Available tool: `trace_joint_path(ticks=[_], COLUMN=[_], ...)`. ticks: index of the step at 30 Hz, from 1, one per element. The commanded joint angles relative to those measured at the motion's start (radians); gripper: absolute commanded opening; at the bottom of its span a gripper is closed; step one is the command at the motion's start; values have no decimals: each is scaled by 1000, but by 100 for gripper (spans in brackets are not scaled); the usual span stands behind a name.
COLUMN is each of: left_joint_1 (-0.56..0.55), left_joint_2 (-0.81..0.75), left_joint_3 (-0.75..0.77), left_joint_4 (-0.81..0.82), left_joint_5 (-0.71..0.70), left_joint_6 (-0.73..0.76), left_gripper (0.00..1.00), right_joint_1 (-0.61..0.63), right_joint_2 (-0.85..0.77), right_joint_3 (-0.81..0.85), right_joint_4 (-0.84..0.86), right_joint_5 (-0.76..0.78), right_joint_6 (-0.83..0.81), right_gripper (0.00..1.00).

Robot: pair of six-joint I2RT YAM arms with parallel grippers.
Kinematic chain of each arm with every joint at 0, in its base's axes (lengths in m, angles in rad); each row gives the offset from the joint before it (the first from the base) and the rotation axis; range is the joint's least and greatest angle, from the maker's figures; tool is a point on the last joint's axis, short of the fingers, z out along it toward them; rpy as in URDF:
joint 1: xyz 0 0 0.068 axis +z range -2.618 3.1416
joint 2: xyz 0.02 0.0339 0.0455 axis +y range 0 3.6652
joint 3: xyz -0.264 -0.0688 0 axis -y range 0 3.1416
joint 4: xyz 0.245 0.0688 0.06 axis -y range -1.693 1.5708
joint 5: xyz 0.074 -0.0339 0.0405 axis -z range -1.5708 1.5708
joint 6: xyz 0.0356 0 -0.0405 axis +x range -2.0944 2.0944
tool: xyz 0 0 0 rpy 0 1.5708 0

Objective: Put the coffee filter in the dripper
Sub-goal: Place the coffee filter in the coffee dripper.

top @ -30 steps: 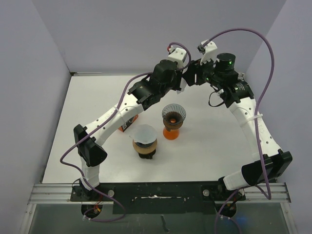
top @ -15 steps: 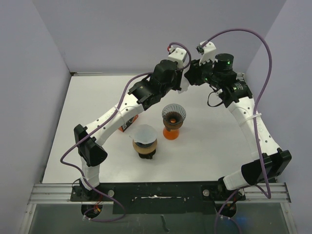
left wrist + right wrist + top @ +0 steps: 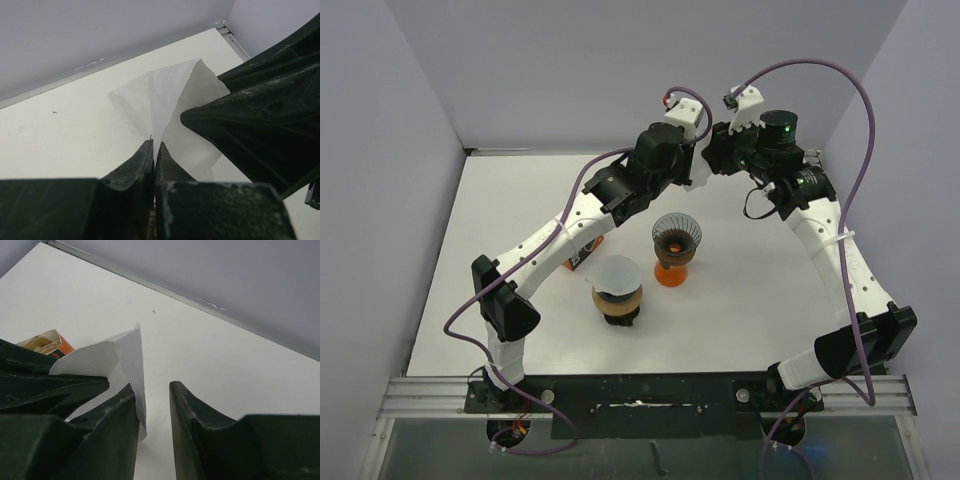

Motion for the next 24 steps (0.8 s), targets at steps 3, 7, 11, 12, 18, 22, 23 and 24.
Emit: trace_joint_path(ticks=[3, 7, 11, 12, 18, 22, 23, 24], left_joint_1=[-7, -7, -7, -7, -7, -7, -7, -8], left_joint_2=[-21, -21, -21, -20, -20, -22, -23, -23], left_joint_3=[50, 54, 59, 60, 65, 66, 66, 66], left_joint_4=[21, 19, 18, 18, 14, 13, 13, 13], left_joint_5=[-2, -2, 0, 1, 0, -2, -2, -5], left_joint_6=[10, 13, 15, 15, 16, 18, 18, 20], left_gripper=[0, 0, 0, 0, 0, 0, 0, 0], right_joint_1=[0, -6, -9, -9, -19, -21, -21, -21], right_joint_2=[-11, -13, -17, -17, -23, -23, -23, -22], right_joint_3=[7, 5, 5, 5, -1, -2, -1, 0], right_joint_4=[21, 19, 19, 18, 17, 17, 16, 15], right_joint_5=[33, 35, 27, 25, 25, 31, 33, 33], right_joint_6=[-19, -23, -25, -25, -27, -30, -30, -31], right_gripper=[29, 31, 34, 34, 39, 40, 40, 40])
